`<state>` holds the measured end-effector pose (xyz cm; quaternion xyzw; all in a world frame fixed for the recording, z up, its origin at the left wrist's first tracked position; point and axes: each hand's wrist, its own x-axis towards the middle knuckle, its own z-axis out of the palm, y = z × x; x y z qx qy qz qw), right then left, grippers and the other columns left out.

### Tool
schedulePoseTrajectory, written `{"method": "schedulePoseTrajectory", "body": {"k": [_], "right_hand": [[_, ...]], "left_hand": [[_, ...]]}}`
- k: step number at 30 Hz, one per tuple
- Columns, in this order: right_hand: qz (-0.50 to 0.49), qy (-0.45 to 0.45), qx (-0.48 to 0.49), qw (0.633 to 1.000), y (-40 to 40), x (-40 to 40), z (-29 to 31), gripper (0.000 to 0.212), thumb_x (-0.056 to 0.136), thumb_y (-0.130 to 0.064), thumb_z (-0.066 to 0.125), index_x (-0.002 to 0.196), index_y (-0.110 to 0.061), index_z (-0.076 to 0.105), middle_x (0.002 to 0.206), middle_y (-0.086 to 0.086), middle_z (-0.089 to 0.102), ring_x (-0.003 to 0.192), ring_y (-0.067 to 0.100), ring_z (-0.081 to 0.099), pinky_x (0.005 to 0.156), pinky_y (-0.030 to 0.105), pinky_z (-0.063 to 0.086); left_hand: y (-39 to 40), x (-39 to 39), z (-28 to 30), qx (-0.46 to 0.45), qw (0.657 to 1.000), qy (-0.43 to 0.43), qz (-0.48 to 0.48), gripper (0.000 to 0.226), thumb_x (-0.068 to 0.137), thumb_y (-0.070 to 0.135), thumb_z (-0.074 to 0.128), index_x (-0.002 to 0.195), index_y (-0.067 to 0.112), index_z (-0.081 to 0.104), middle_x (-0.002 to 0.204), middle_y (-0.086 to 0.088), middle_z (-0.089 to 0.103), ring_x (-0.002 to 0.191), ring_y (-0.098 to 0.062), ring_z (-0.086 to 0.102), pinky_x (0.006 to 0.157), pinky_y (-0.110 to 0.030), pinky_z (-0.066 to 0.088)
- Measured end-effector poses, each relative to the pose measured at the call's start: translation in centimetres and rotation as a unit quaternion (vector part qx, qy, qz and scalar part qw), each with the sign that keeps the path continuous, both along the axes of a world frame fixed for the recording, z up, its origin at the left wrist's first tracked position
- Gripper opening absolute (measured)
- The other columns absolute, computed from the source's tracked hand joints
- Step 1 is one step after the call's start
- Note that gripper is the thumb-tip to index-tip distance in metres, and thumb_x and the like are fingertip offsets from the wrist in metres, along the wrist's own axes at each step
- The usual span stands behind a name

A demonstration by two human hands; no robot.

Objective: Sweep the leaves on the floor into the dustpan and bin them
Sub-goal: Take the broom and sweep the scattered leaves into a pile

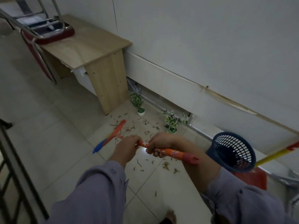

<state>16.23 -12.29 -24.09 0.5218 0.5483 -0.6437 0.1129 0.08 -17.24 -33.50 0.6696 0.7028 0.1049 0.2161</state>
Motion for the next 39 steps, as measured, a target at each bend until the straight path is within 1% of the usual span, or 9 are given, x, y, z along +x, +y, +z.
{"method": "schedulePoseTrajectory", "body": {"k": [5, 9, 11, 18, 22, 27, 31, 35, 39], "right_hand": [[0.05, -0.033, 0.08, 0.995, 3.0, -2.9, -1.9, 0.028, 0.083, -0.01, 0.067, 0.105, 0.006, 0.066, 0.059, 0.007, 0.059, 0.046, 0.013, 0.054, 0.046, 0.022, 0.047], [0.002, -0.004, 0.034, 0.999, 6.4, -5.9, -2.9, 0.025, 0.085, -0.004, 0.065, 0.108, 0.005, 0.063, 0.059, 0.007, 0.059, 0.034, 0.006, 0.055, 0.038, 0.014, 0.044], [0.002, 0.004, 0.025, 1.0, 7.8, -7.9, -3.4, 0.018, 0.086, -0.006, 0.065, 0.101, 0.003, 0.063, 0.06, 0.006, 0.057, 0.034, 0.006, 0.053, 0.038, 0.013, 0.042], [-0.009, 0.001, 0.048, 0.999, 12.9, -15.7, -5.9, 0.021, 0.086, -0.014, 0.066, 0.098, 0.004, 0.066, 0.062, 0.006, 0.058, 0.044, 0.01, 0.053, 0.041, 0.017, 0.044], [-0.058, 0.009, 0.029, 0.998, 16.3, -22.0, -7.8, 0.016, 0.089, -0.016, 0.063, 0.085, 0.0, 0.062, 0.059, 0.006, 0.056, 0.038, 0.009, 0.051, 0.039, 0.016, 0.041], [-0.097, 0.007, 0.022, 0.995, 19.9, -30.1, -11.9, 0.017, 0.087, -0.012, 0.064, 0.093, 0.005, 0.066, 0.058, 0.009, 0.056, 0.039, 0.013, 0.05, 0.038, 0.017, 0.041], [-0.152, 0.01, -0.015, 0.988, 22.0, -34.2, -15.6, 0.014, 0.088, -0.015, 0.064, 0.084, -0.002, 0.061, 0.06, 0.008, 0.057, 0.036, 0.01, 0.05, 0.036, 0.016, 0.04], [-0.218, -0.012, -0.06, 0.974, 22.2, -34.9, -18.7, 0.015, 0.091, -0.011, 0.059, 0.095, 0.003, 0.062, 0.06, 0.01, 0.054, 0.031, 0.01, 0.048, 0.034, 0.016, 0.039], [-0.235, -0.046, -0.08, 0.968, 21.0, -32.9, -19.1, 0.015, 0.092, -0.008, 0.055, 0.102, 0.001, 0.061, 0.062, 0.01, 0.053, 0.041, 0.013, 0.047, 0.038, 0.018, 0.039]], "left_hand": [[2.7, -2.5, -2.0, -0.031, 0.998, -0.046, 0.024, 0.033, 0.092, 0.01, 0.055, 0.122, 0.022, 0.058, 0.126, 0.001, 0.058, 0.118, -0.018, 0.053, 0.103, -0.034, 0.043], [5.9, -5.6, -2.3, -0.067, 0.996, -0.035, 0.041, 0.039, 0.093, 0.014, 0.053, 0.131, 0.025, 0.052, 0.139, 0.0, 0.049, 0.128, -0.021, 0.046, 0.107, -0.035, 0.039], [7.6, -7.2, -2.5, -0.077, 0.995, -0.029, 0.05, 0.041, 0.093, 0.015, 0.053, 0.133, 0.025, 0.05, 0.141, -0.002, 0.048, 0.13, -0.023, 0.044, 0.108, -0.036, 0.038], [13.4, -14.3, -4.5, -0.125, 0.99, -0.035, 0.059, 0.042, 0.094, 0.017, 0.052, 0.136, 0.021, 0.048, 0.145, -0.004, 0.046, 0.132, -0.025, 0.043, 0.111, -0.039, 0.036], [17.8, -20.2, -6.5, -0.158, 0.986, -0.024, 0.043, 0.031, 0.092, 0.016, 0.051, 0.122, 0.022, 0.056, 0.131, -0.006, 0.056, 0.118, -0.026, 0.053, 0.102, -0.04, 0.044], [21.7, -27.6, -10.2, -0.196, 0.979, -0.019, 0.048, 0.044, 0.092, 0.015, 0.051, 0.135, 0.02, 0.046, 0.137, -0.009, 0.053, 0.124, -0.029, 0.051, 0.104, -0.043, 0.043], [24.1, -31.4, -13.5, -0.232, 0.972, -0.013, 0.039, 0.047, 0.094, 0.018, 0.051, 0.139, 0.021, 0.039, 0.14, -0.011, 0.05, 0.125, -0.031, 0.05, 0.103, -0.041, 0.043], [26.0, -32.6, -16.4, -0.283, 0.959, 0.007, -0.025, 0.049, 0.098, 0.021, 0.046, 0.145, 0.026, 0.036, 0.148, -0.009, 0.044, 0.133, -0.029, 0.044, 0.108, -0.04, 0.039], [26.0, -30.8, -18.0, -0.302, 0.951, -0.006, -0.069, 0.05, 0.098, 0.023, 0.046, 0.147, 0.026, 0.034, 0.154, -0.005, 0.037, 0.14, -0.026, 0.036, 0.114, -0.041, 0.032]]}}
